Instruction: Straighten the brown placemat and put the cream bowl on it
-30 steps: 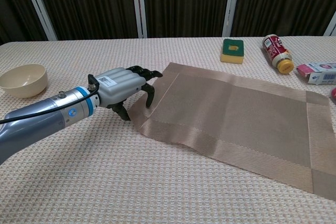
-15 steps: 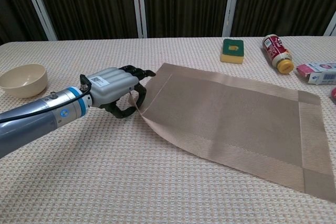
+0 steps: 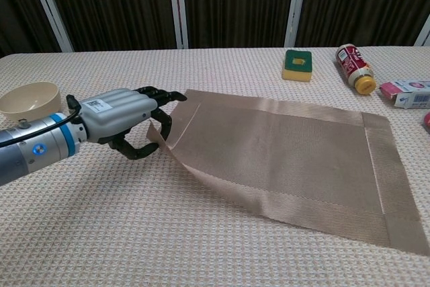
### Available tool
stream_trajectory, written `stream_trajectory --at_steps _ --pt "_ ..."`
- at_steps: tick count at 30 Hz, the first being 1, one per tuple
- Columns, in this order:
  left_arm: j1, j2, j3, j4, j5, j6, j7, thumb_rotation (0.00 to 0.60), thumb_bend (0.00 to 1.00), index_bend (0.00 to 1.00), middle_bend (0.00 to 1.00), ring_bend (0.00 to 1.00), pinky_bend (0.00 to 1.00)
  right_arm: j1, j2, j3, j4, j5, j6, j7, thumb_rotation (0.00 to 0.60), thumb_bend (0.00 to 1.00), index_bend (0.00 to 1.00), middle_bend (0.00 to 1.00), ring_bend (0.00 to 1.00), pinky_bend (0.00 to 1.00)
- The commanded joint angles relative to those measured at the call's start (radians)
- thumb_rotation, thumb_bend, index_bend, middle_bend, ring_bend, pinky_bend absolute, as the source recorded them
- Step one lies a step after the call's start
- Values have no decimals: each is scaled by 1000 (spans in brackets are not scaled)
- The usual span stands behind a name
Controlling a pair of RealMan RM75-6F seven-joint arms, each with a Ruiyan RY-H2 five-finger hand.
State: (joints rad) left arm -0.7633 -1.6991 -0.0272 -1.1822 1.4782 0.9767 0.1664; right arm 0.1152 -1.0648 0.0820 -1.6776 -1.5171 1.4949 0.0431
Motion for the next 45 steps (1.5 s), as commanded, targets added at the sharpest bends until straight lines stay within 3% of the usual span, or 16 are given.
stream_trajectory --at_steps 1,6,12,26,28,32,33,40,45 --pt "53 117 47 -192 -34 -1 113 600 524 620 0 0 0 0 -1 -2 -4 -7 3 -5 600 0 0 0 0 0" --pt "84 185 84 -341 -72 -10 227 600 526 625 0 0 0 -2 -4 -6 -10 -21 9 -18 600 0 0 0 0 0" --pt "110 227 118 -413 -83 -8 285 600 524 627 0 0 0 -4 -4 -9 -14 -30 13 -26 600 0 0 0 0 0" --pt "143 254 147 -426 -74 -6 275 600 525 596 0 0 0 -8 -3 -11 -22 -38 18 -33 600 0 0 0 0 0" --pt "148 255 145 -424 -70 0 268 600 492 549 0 0 0 -8 -3 -10 -22 -38 18 -32 600 0 0 0 0 0" --pt "153 270 151 -431 -64 -5 253 600 54 69 0 0 0 -9 -1 -10 -22 -38 17 -30 600 0 0 0 0 0" --pt "154 274 152 -434 -64 -6 250 600 9 6 0 0 0 -9 -1 -10 -22 -38 17 -29 600 0 0 0 0 0" --pt "178 388 150 -538 -63 32 186 600 0 0 0 0 0 -8 -1 -12 -23 -40 13 -28 600 0 0 0 0 0" --pt "213 464 85 -562 -84 146 147 600 0 0 0 0 0 -9 2 -13 -25 -41 12 -21 600 0 0 0 0 0"
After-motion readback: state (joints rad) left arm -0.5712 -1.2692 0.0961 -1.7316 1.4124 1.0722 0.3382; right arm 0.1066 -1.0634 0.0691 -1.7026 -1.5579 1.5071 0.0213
